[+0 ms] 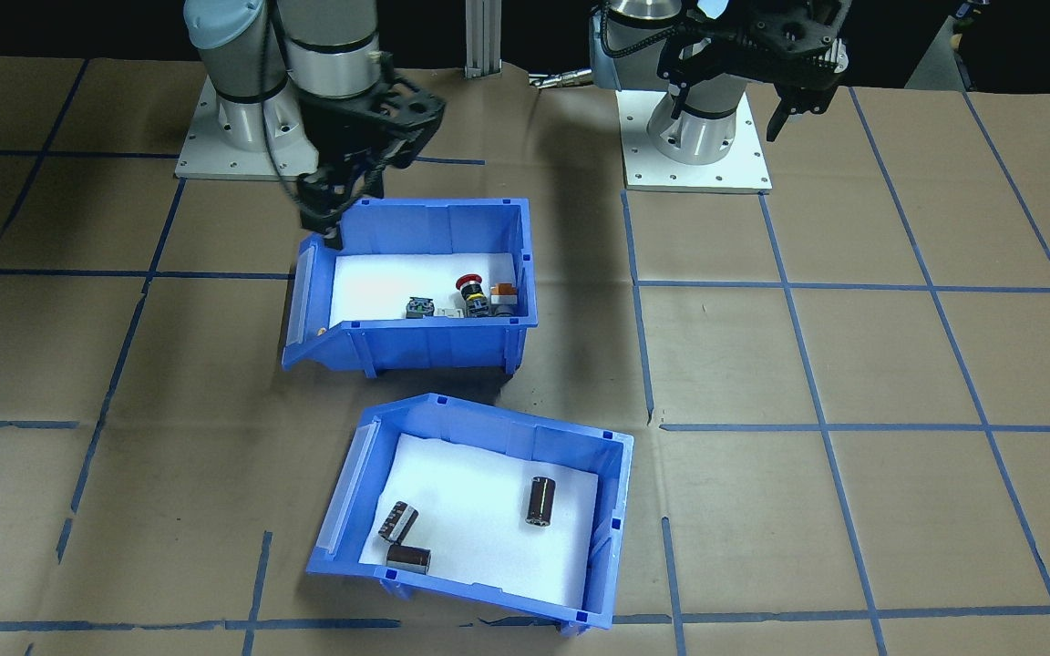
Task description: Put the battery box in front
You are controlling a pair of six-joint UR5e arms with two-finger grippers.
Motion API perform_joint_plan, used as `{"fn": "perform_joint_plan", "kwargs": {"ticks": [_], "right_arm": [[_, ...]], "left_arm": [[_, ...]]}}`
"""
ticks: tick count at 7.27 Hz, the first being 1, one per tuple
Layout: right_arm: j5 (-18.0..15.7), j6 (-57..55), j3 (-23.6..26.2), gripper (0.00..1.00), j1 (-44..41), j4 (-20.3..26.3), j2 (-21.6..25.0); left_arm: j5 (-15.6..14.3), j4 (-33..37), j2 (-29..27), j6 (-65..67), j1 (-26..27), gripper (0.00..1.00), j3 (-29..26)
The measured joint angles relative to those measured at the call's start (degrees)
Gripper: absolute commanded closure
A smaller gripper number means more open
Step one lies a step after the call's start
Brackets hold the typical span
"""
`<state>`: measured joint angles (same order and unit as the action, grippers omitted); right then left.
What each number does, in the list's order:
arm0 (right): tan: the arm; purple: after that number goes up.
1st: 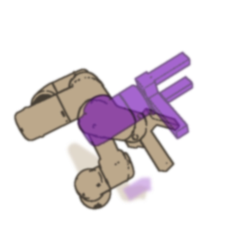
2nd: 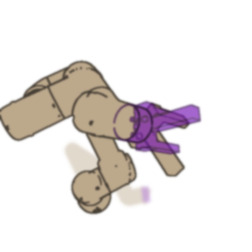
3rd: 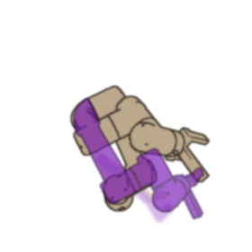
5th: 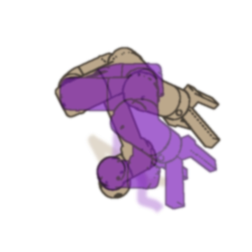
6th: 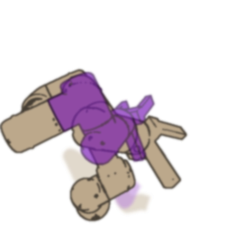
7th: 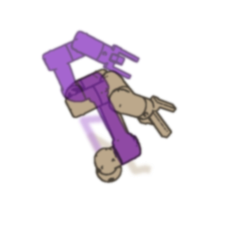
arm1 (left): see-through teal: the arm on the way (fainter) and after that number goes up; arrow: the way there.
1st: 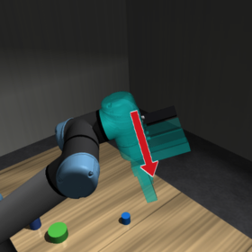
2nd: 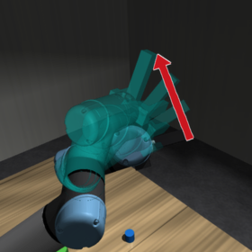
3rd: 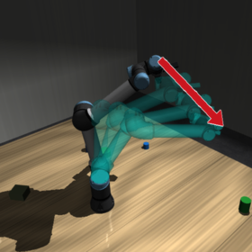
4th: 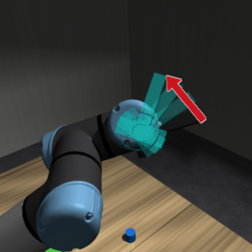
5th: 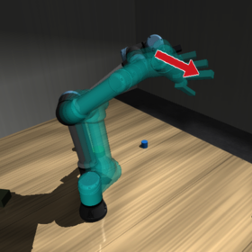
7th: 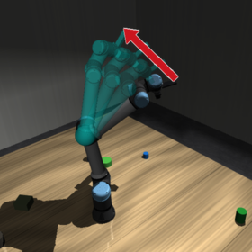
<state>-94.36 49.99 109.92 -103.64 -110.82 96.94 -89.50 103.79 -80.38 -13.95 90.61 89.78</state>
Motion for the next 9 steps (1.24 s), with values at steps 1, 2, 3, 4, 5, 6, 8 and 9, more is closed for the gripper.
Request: {"fn": "perform_joint_plan", "kwargs": {"ticks": [1,2,3,4,5,6,8,9], "right_arm": [[1.1,-5.3,-1.3,0.0,4.5,0.0,-0.1],[1.9,-13.3,-2.9,0.0,8.0,0.0,-0.2],[2.2,-22.6,-5.0,0.0,10.3,0.1,-0.9],[2.1,-31.2,-7.8,0.0,11.8,0.2,-2.6],[2.1,-37.8,-11.3,0.0,12.5,1.3,-5.2],[2.2,-42.7,-15.0,0.0,12.9,4.5,-7.7],[2.5,-48.5,-20.0,0.0,13.3,12.2,-11.0],[2.6,-49.6,-20.2,0.0,13.8,13.9,-11.3]], "left_arm": [[0.0,0.0,0.0,0.0,0.0,0.01,-0.1],[0.0,0.0,-0.1,0.0,0.0,0.01,-0.3],[-0.1,0.0,-0.1,0.0,0.0,0.01,-0.3],[0.0,0.0,-0.2,0.0,0.0,0.01,-0.4],[0.0,0.0,-0.5,0.1,-0.1,0.01,-0.4],[0.0,-0.1,-0.7,0.3,-0.1,0.01,-0.4],[0.0,-0.1,-0.8,0.5,-0.2,0.01,-0.5],[0.0,-0.2,-0.8,0.6,-0.2,0.01,-0.5]]}}
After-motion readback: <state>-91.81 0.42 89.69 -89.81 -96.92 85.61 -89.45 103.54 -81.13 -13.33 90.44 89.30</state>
